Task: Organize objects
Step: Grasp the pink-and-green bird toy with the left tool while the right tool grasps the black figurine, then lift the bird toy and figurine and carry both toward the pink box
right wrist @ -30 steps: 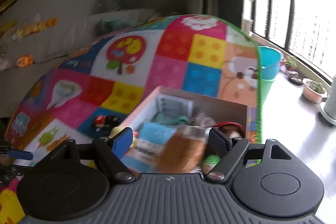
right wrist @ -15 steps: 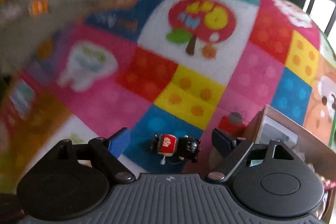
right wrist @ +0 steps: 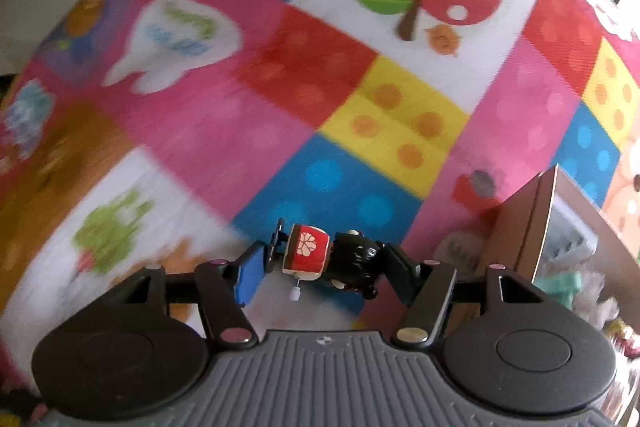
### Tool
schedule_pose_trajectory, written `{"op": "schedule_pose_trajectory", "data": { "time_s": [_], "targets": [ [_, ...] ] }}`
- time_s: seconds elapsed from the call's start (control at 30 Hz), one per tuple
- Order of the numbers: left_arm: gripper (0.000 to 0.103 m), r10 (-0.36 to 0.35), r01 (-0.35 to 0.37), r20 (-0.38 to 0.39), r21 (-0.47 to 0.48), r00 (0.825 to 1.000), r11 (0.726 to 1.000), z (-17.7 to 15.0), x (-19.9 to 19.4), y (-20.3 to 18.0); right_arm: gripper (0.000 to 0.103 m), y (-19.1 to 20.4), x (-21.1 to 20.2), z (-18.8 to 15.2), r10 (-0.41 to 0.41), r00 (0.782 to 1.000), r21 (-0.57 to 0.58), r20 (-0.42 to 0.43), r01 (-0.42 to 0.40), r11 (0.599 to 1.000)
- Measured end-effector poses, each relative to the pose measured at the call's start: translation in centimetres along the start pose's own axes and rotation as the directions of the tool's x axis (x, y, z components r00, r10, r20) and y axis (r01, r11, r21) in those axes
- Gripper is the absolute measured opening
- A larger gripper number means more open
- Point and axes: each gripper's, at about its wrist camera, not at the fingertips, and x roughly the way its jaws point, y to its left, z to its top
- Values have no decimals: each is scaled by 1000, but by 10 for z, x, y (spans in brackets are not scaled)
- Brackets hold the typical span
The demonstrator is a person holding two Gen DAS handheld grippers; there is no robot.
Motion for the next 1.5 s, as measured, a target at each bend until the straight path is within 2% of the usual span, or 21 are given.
{"op": "schedule_pose_trajectory", "data": {
  "time_s": [0.13,0.23,0.43,0.53,0.73,0.77,0.87,1.1,1.27,1.37,1.47,1.5],
  "targets": [
    [51,12,-12,2,-6,1000,1000,-5,-7,-2,64,7,-37,-34,101,994,-14,31,-101,995],
    [51,15,-15,-2,-26,1000,1000,-8,-8,-5,64,5,-68,-67,129,989,-46,77,-126,991],
    [50,-9,9,-11,-35,1000,999,-7,-3,-29,64,-18,-101,-136,65,992,-98,105,-55,994],
    [50,-30,30,-19,-2,999,1000,-4,4,-51,64,-36,-108,-173,44,993,-72,106,-36,997],
    [50,-52,56,-68,56,996,997,-1,28,-87,65,-48,-111,-229,-16,991,-133,136,34,991],
    [50,-59,63,-67,54,996,997,-2,29,-90,76,-50,-111,-235,-31,989,-139,146,52,989],
    [50,-73,75,-62,37,995,996,-2,31,-90,89,-56,-109,-242,-86,977,-137,198,114,984],
    [50,-22,20,-59,-38,998,999,1,32,-68,89,-67,-99,-230,-64,982,-44,180,73,996],
    [50,19,-22,-66,-35,998,999,10,35,-62,89,-65,-106,-243,-75,979,7,188,75,997],
    [50,16,-18,-65,-25,998,1000,14,38,-68,89,-65,-113,-255,-129,972,13,197,128,992],
    [51,-2,3,-70,6,998,1000,14,43,-80,89,-66,-118,-264,-226,950,7,217,230,973],
    [51,-6,7,-75,16,997,1000,14,45,-84,89,-69,-120,-266,-228,948,14,221,230,973]
  ]
}}
